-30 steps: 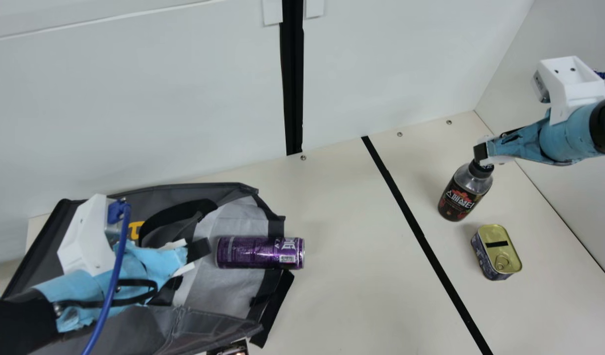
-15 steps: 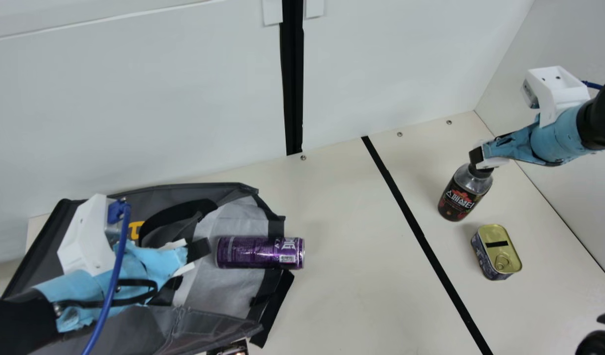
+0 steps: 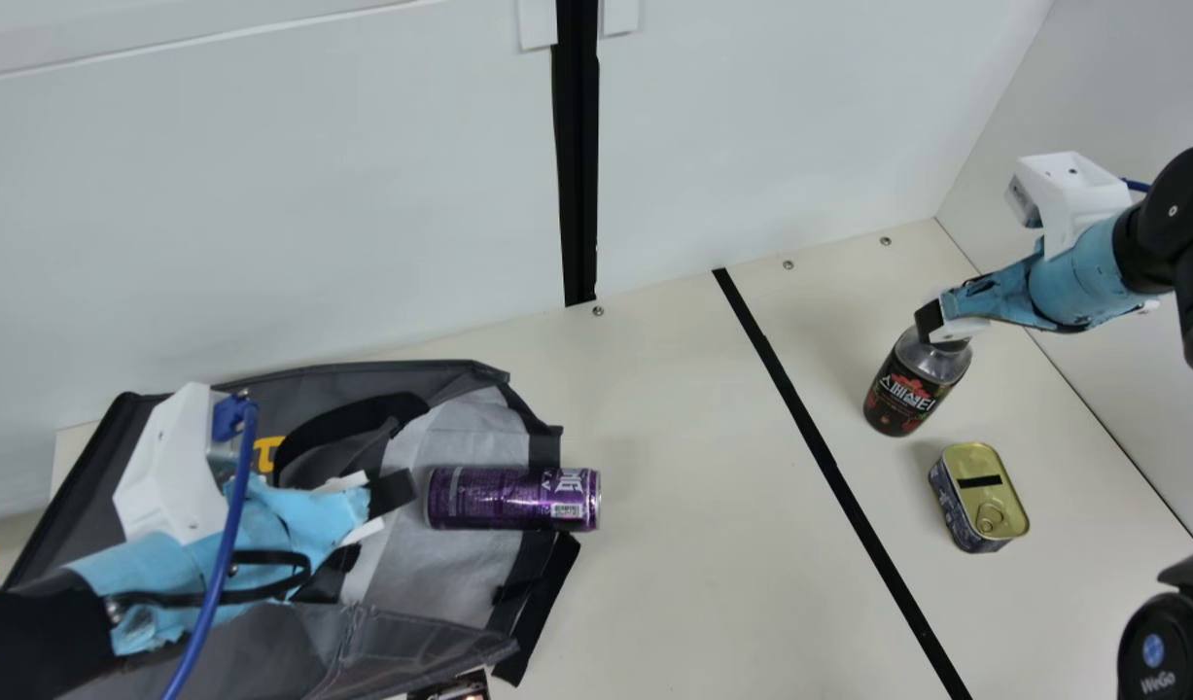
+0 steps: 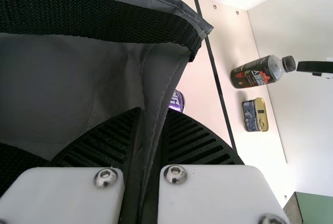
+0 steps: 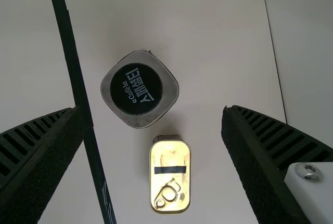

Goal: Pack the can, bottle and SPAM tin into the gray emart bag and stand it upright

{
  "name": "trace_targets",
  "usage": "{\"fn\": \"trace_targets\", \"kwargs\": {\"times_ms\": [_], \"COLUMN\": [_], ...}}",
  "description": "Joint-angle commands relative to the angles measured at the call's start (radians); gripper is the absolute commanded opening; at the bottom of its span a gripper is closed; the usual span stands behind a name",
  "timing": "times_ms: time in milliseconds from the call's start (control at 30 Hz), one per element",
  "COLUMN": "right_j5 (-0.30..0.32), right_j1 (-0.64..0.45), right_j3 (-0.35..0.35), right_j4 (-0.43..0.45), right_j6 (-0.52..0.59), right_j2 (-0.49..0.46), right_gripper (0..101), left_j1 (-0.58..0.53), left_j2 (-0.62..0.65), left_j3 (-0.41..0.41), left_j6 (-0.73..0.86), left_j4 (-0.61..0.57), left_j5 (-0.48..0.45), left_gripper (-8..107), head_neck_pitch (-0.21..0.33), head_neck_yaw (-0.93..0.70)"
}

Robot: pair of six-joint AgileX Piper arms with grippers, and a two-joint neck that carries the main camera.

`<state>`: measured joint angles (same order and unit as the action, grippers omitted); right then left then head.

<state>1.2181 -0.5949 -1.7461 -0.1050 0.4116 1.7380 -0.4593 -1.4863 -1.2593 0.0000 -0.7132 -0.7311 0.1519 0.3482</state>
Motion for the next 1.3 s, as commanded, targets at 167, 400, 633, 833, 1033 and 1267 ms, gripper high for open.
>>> {"fn": "trace_targets", "kwargs": {"times_ms": [167,400,633,833,1033,1267], "right_j5": [0.002,0.002,0.002,0.002,0.002,0.002], "right_j1": [0.009,0.023,0.038,0.048,0.053,0.054], "right_j3": [-0.009,-0.028,-0.051,-0.059,-0.062,-0.062], "right_j4": [-0.011,-0.019,-0.020,-0.018,-0.016,-0.016], "right_j6": [0.002,0.000,-0.008,-0.015,-0.022,-0.027], "right_j2": [0.041,0.087,0.123,0.141,0.148,0.145], "right_gripper": [95,95,95,75,35,0], "left_j1": [0.000,0.000,0.000,0.000,0.000,0.000], "left_j2": [0.000,0.000,0.000,0.000,0.000,0.000], "left_j3": [0.000,0.000,0.000,0.000,0.000,0.000], "left_j6": [0.000,0.000,0.000,0.000,0.000,0.000], "left_j4": [0.000,0.000,0.000,0.000,0.000,0.000], "left_j5": [0.000,0.000,0.000,0.000,0.000,0.000], "left_gripper": [-8,-8,-8,-8,-8,-8], "head_neck_pitch": [0.023,0.023,0.023,0.023,0.023,0.023], "head_neck_yaw": [0.001,0.001,0.001,0.001,0.001,0.001]}}
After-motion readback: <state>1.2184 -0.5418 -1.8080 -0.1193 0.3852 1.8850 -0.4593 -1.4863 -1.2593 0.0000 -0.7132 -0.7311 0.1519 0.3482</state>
